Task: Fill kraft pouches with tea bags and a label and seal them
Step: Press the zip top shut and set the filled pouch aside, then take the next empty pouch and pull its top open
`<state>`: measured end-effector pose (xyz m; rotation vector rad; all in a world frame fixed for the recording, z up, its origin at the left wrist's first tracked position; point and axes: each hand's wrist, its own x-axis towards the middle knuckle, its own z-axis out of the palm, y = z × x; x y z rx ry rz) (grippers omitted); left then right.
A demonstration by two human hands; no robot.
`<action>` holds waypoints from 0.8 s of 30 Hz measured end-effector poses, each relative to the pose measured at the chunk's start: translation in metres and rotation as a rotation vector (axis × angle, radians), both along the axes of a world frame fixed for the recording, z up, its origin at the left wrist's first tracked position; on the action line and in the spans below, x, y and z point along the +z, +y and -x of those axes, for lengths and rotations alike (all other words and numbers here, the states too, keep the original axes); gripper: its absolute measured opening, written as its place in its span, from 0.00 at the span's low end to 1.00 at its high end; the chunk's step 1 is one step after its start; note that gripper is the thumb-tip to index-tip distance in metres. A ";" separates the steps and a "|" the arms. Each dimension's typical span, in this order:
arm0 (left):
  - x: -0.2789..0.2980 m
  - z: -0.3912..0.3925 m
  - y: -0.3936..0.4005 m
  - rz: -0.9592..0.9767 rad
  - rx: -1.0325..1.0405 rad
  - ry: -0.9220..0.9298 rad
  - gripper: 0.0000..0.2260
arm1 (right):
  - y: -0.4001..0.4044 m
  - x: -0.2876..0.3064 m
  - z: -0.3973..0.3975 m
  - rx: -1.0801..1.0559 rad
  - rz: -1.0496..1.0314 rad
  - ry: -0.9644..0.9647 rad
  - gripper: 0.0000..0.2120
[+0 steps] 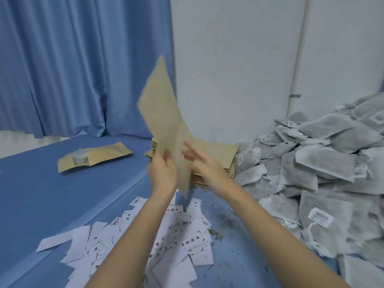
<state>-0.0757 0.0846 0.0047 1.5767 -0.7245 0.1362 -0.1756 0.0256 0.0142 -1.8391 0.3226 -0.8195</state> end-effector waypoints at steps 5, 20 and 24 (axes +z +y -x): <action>0.000 0.019 0.033 -0.145 0.047 -0.630 0.37 | 0.005 0.056 0.060 0.000 -0.505 -0.426 0.24; -0.014 0.098 0.046 -0.730 -0.752 -0.003 0.44 | -0.004 -0.030 0.128 -0.418 -0.756 -0.091 0.03; -0.012 0.126 0.015 -0.441 -0.562 0.109 0.23 | -0.001 -0.037 0.134 -0.341 -0.796 -0.098 0.04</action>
